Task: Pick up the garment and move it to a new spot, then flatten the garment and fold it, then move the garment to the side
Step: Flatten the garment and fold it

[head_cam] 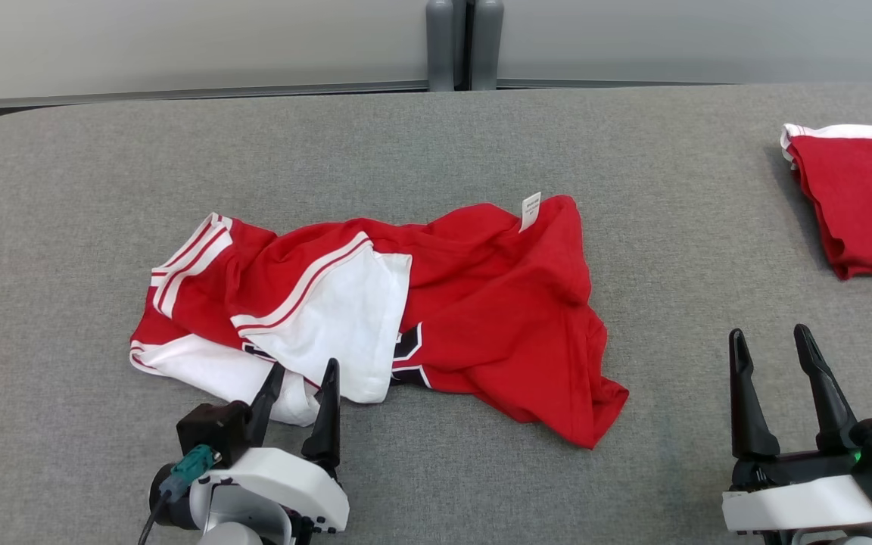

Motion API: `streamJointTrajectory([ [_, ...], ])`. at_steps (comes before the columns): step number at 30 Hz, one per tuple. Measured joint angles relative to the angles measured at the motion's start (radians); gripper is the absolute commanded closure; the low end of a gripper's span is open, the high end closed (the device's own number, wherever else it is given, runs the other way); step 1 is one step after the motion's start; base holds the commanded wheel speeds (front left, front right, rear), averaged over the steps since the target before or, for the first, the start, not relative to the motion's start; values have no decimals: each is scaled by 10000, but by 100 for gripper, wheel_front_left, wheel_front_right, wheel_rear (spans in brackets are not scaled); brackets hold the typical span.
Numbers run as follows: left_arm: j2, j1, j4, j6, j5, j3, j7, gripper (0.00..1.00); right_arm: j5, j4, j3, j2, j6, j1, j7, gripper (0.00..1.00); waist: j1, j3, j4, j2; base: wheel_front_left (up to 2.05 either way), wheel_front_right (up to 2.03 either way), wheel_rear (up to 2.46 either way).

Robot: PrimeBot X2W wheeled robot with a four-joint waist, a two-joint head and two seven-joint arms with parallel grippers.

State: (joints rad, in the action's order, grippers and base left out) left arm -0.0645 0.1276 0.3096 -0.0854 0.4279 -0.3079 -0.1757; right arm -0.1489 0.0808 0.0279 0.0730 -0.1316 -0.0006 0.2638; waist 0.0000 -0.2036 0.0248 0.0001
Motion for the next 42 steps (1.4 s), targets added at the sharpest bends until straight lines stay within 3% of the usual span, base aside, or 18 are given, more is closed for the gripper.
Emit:
streamJointTrajectory([
  [7,69,455,437,52,642,171,418,0,-2,21,6,-17,0,-3,0,0,0,-97,228,0,0,0,0],
  [8,65,547,487,54,660,196,399,19,-4,23,4,-21,0,-5,0,0,0,-106,247,0,0,0,0],
  [9,8,665,566,59,642,201,372,93,-10,27,2,-27,0,-14,0,0,0,-115,262,0,0,0,0],
  [10,-79,776,631,67,633,245,295,93,-19,35,4,-33,0,-31,0,0,0,-126,274,0,0,0,0],
  [11,-167,900,698,115,631,293,257,100,-25,40,2,-38,0,-54,0,0,0,-133,284,-1,0,0,0],
  [20,-1053,1951,922,456,959,1149,-138,100,-58,13,-52,-84,0,-159,0,0,0,-217,290,0,0,0,0],
  [23,-1116,2034,1139,721,1417,1383,19,97,-59,15,-40,-100,0,-159,0,0,0,-242,285,0,0,0,0],
  [24,-1001,1965,1243,1022,1856,1423,274,12,-59,15,-29,-113,0,-163,0,0,0,-251,298,0,0,0,0],
  [25,-924,1859,1256,1137,2010,1423,357,0,-61,13,-31,-121,0,-165,0,0,0,-254,303,0,0,0,0],
  [28,-811,1431,1181,1277,2242,1455,295,0,-71,8,-63,-130,0,-164,0,0,0,-258,310,0,0,0,0],
  [36,-800,243,198,560,1337,1135,-428,0,-94,13,-148,-171,0,-128,0,0,0,-190,202,0,0,0,0],
  [42,-550,-13,234,301,1300,671,307,0,-102,27,-36,-186,0,-102,0,0,-1,-121,62,0,0,0,0],
])
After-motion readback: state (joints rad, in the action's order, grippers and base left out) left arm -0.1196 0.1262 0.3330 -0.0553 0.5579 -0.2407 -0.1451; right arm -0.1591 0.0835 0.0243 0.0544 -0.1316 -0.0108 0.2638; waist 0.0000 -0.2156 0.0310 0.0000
